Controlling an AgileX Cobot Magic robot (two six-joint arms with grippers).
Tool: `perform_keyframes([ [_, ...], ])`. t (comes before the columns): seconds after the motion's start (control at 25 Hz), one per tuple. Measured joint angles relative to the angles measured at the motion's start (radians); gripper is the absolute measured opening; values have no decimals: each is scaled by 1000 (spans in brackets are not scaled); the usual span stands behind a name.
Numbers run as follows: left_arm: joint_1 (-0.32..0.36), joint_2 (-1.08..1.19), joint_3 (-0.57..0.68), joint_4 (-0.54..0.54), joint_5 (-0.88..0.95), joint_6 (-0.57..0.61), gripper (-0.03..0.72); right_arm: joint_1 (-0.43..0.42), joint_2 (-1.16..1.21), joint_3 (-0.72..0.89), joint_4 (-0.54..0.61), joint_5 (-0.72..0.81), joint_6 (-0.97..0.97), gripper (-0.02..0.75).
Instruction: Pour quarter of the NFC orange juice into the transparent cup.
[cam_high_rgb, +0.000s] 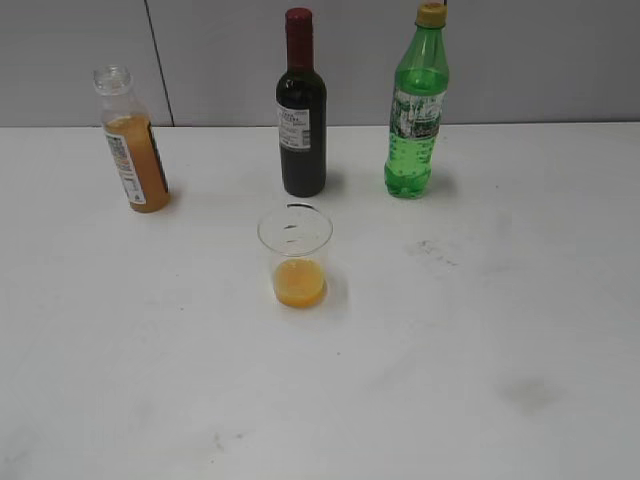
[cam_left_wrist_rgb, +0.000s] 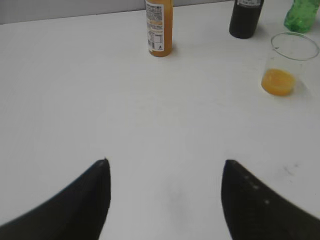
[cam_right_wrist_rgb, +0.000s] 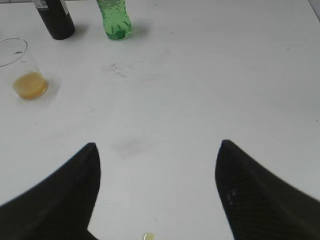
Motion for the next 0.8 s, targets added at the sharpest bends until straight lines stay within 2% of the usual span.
perform_keyframes([
  [0.8, 0, 0, 0, 8, -3, -17, 516, 0, 0, 0, 0, 0, 1, 552],
])
